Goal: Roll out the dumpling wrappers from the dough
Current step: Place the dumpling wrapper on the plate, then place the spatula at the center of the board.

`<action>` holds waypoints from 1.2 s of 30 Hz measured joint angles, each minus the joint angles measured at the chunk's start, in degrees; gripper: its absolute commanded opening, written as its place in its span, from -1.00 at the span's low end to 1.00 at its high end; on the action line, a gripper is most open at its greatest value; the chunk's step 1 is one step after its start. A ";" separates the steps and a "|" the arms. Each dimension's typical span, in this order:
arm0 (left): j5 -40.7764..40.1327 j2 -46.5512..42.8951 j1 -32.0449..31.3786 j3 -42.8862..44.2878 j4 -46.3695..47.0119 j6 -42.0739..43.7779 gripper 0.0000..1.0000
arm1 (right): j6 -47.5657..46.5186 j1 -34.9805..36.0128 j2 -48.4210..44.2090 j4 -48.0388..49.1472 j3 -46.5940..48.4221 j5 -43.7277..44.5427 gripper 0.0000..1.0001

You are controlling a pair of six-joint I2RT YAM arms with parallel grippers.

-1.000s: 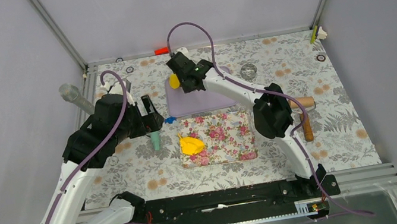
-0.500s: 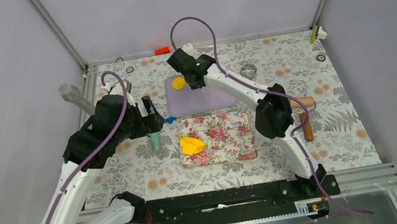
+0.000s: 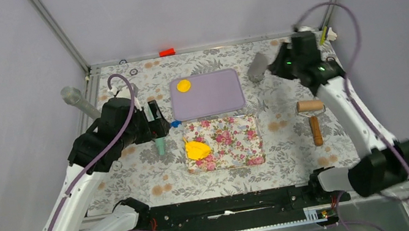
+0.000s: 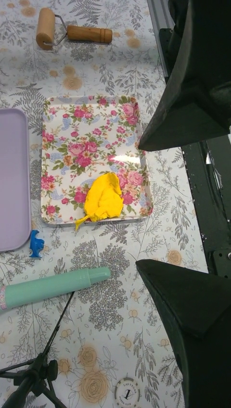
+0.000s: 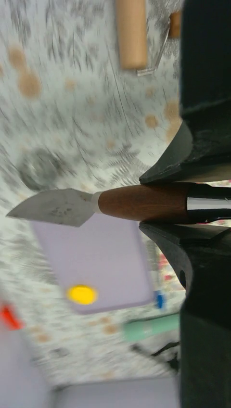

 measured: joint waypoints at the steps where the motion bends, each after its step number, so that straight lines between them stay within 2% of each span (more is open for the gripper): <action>1: 0.09 0.26 0.02 -0.15 0.07 0.00 0.80 | 1.51 -4.63 -4.37 1.18 -3.28 -1.22 -1.00; 3: 0.37 0.94 0.02 -0.20 0.26 0.00 0.79 | 4.39 -13.38 -12.41 5.16 -10.21 -3.69 -1.00; 6: 0.61 1.55 0.02 -0.39 1.11 0.00 0.79 | 8.39 -22.75 -18.23 8.26 -17.31 -8.35 -1.00; 10: 0.59 1.11 0.02 -1.22 2.58 0.11 0.79 | 15.47 -32.81 -14.99 15.72 -22.80 -18.47 -1.00; 12: 0.52 0.68 0.02 -1.27 2.64 0.15 0.79 | 18.75 -35.50 -11.80 19.28 -24.74 -21.03 -1.00; 18: 0.42 -0.59 0.02 -1.27 2.56 0.15 0.79 | 26.47 -38.29 -2.45 28.48 -26.43 -24.09 -1.00; 29: 0.28 -1.46 0.02 -1.70 2.47 0.39 0.79 | 28.28 -38.77 15.41 35.47 -21.90 -20.35 -1.00; 30: 0.31 -1.46 0.02 -1.70 2.43 0.46 0.79 | 28.48 -38.82 16.50 35.65 -21.55 -19.78 -0.92; 31: 0.44 -1.44 0.02 -1.70 2.40 0.57 0.79 | 28.65 -38.84 17.57 35.95 -21.22 -19.37 -0.63; 32: 0.50 -1.44 0.02 -1.70 2.38 0.61 0.79 | 28.92 -38.86 18.58 36.26 -20.87 -18.97 -0.24; 33: 0.70 -1.42 0.02 -1.70 2.29 0.63 0.79 | 29.44 -38.86 19.61 37.05 -20.55 -18.82 0.03; 35: 0.92 -1.42 0.02 -1.70 2.12 0.63 0.79 | 30.23 -38.86 21.24 38.93 -19.96 -18.34 0.37; 36: 1.03 -1.42 0.02 -1.70 2.05 0.63 0.79 | 30.73 -38.86 21.86 39.34 -19.69 -18.05 0.69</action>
